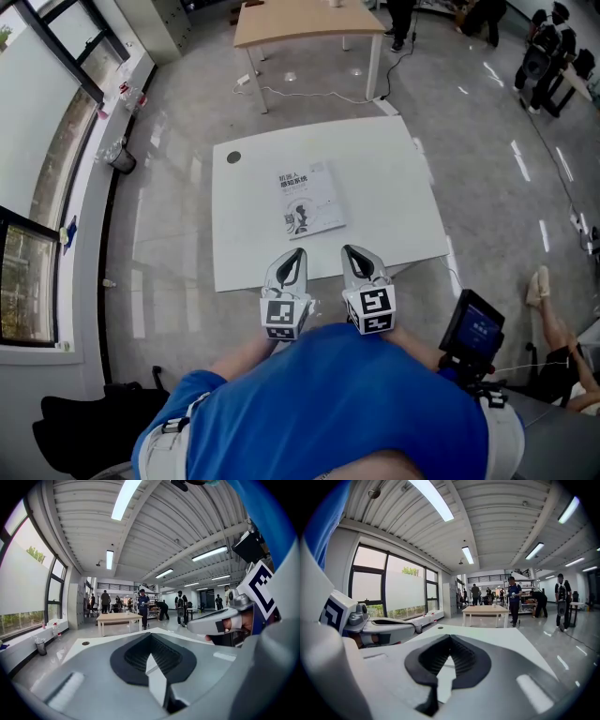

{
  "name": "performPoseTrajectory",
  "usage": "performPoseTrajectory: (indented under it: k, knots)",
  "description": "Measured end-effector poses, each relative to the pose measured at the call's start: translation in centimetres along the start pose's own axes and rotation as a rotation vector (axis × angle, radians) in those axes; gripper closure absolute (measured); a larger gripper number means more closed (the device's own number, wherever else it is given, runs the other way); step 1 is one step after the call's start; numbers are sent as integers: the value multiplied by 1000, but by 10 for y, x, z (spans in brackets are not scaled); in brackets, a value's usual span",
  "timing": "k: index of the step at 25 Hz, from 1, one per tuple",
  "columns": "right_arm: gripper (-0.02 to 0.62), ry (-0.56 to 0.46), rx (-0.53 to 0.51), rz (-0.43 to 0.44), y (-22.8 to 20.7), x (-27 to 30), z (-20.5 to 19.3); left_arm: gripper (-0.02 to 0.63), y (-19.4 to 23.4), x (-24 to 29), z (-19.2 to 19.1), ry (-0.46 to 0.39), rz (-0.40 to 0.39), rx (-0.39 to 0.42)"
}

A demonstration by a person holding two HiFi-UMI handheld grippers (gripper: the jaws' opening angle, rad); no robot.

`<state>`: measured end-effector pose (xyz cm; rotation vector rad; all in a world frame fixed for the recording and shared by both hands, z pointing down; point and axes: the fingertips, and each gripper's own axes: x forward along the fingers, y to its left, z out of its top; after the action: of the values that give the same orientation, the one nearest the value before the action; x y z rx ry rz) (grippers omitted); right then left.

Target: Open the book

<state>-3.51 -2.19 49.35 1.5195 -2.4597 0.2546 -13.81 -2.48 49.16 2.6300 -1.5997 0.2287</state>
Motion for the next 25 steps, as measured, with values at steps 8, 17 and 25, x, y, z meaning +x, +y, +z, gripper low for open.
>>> performPoseTrajectory:
  k: [8,17,25]
  knots:
    - [592,9,-3,61,-79,55,11,600,-6,90,0,41,56,8]
    - [592,38,-6,112,-87,60,-1,598,-2,95,-16,87,125,8]
    - [592,108,23,110,-112,83,-24,598,-10,128,-62,231,97,90]
